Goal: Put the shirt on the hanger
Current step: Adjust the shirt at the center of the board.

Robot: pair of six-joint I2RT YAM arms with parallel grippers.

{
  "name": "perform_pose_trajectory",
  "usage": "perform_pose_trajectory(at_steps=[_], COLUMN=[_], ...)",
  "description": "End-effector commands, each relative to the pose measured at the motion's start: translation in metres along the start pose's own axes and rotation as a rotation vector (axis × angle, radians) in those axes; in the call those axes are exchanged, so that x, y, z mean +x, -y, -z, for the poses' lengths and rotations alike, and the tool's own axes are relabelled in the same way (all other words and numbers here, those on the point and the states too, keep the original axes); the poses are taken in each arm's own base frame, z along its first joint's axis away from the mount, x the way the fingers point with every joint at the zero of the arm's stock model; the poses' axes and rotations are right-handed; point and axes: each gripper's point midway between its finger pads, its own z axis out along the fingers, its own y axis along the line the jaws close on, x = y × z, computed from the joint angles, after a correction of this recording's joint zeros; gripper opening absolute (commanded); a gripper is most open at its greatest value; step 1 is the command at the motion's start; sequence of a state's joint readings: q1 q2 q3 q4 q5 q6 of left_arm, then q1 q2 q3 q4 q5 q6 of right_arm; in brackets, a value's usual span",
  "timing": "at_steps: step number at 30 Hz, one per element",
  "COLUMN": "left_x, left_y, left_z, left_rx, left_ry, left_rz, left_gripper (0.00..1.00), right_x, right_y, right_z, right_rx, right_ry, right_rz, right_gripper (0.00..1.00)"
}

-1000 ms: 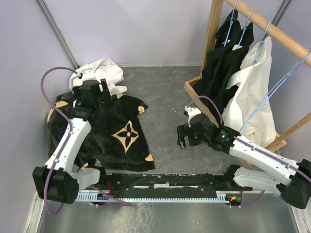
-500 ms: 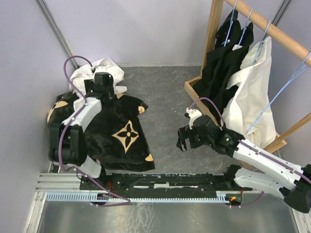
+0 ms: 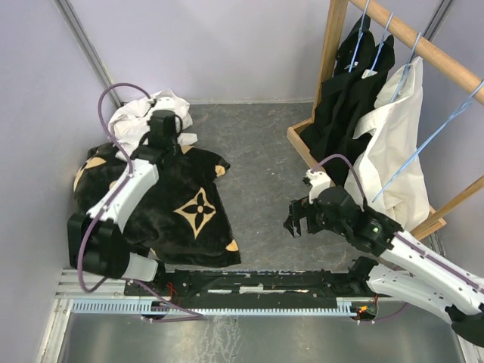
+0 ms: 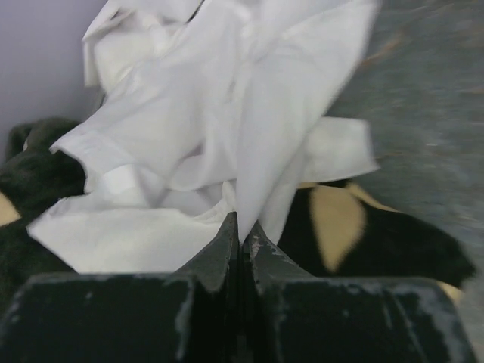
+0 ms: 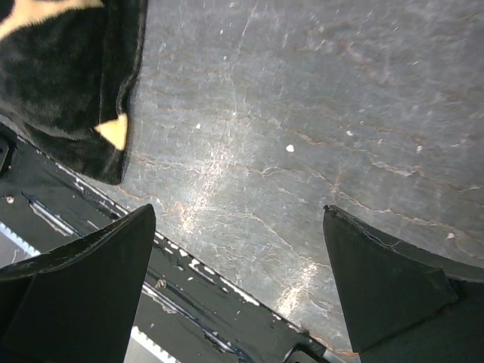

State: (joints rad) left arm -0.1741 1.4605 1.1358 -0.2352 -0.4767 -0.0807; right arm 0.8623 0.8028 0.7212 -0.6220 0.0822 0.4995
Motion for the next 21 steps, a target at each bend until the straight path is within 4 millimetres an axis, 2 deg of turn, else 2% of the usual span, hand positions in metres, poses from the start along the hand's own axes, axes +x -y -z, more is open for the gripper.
perform_pose_trajectory(at_steps=[1,5,9,12,14,16,18,19,21], left_x=[-0.043,-0.036,-0.023,-0.016,-0.014,-0.017,-0.023,-0.025,-0.027], left_y=[0.069,0.147,0.227,0.269,0.281,0.28,0.267,0.258,0.239], left_z=[0.075,0.138,0.216,0.27,0.288,0.295,0.295,0.295,0.291], left_rx=[0.209,0.467,0.69,0.789,0.826,0.845,0.826,0.812,0.765], left_ry=[0.191,0.223,0.251,0.291,0.301,0.305,0.324,0.334,0.342], left_rz=[-0.015,-0.022,-0.073,-0.139,-0.152,-0.136,-0.112,-0.104,-0.086], left_gripper=[0.03,0.03,0.03,0.03,0.05,0.33,0.57,0.64,0.7], right_x=[-0.019,-0.027,-0.032,-0.033,-0.033,-0.032,-0.031,-0.031,-0.03], right_y=[0.015,0.02,0.035,0.036,0.04,0.044,0.045,0.046,0.045], right_z=[0.024,0.041,0.054,0.057,0.059,0.062,0.063,0.063,0.06], right_rx=[0.055,0.066,0.129,0.125,0.138,0.156,0.165,0.166,0.169], right_ry=[0.125,0.182,0.242,0.279,0.291,0.295,0.297,0.296,0.285], right_rz=[0.03,0.073,0.052,0.025,0.012,0.007,0.003,0.003,0.006], right_gripper=[0.99,0.99,0.99,0.99,0.99,0.99,0.99,0.99,0.99])
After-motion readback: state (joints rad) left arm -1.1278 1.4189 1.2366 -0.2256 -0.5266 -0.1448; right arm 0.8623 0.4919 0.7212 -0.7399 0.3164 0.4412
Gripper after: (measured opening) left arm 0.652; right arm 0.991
